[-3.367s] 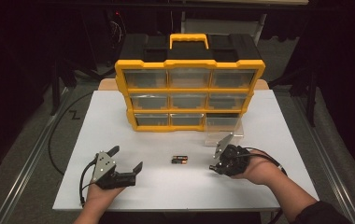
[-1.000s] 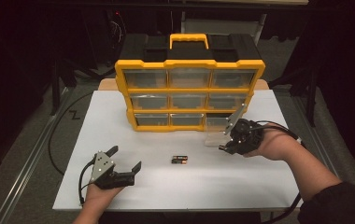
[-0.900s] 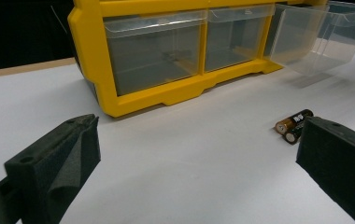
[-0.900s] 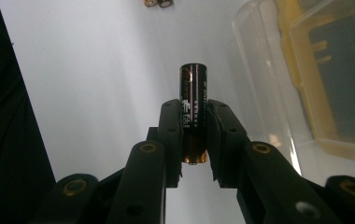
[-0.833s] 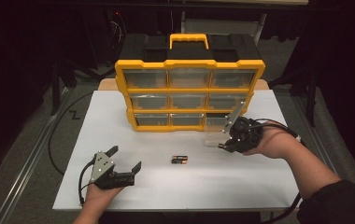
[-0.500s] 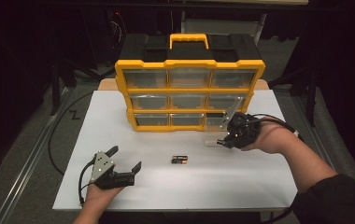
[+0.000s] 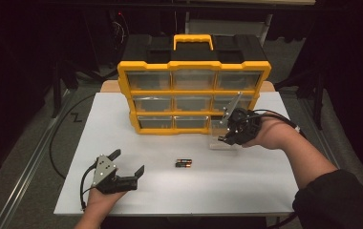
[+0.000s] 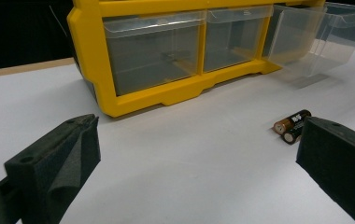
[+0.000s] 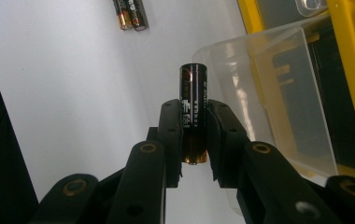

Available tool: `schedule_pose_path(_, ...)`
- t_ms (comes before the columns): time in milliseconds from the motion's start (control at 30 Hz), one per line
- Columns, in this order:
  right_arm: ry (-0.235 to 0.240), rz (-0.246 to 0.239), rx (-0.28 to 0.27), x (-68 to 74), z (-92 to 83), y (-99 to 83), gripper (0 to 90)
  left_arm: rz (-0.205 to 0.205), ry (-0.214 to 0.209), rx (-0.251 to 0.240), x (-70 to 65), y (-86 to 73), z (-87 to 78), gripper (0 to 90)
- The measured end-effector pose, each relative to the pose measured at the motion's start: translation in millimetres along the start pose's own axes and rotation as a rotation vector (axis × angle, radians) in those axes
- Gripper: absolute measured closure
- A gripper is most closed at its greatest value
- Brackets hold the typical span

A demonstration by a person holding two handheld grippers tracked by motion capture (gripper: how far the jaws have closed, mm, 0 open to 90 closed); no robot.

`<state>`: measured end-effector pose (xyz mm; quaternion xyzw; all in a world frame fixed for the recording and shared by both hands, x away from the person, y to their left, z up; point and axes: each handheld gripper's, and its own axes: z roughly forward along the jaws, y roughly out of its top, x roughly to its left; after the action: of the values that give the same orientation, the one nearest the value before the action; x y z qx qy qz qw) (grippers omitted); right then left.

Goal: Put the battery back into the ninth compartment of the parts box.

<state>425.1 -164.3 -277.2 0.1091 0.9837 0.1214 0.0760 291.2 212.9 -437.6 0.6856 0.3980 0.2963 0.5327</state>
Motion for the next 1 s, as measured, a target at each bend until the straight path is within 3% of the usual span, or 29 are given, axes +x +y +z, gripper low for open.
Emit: schedule_pose_path(1000, -0.054, 0.031, 0.027, -32.7, 8.9, 13.6, 78.7, -0.004, -0.009, -0.009, 0.2, 0.8, -0.6, 0.3)
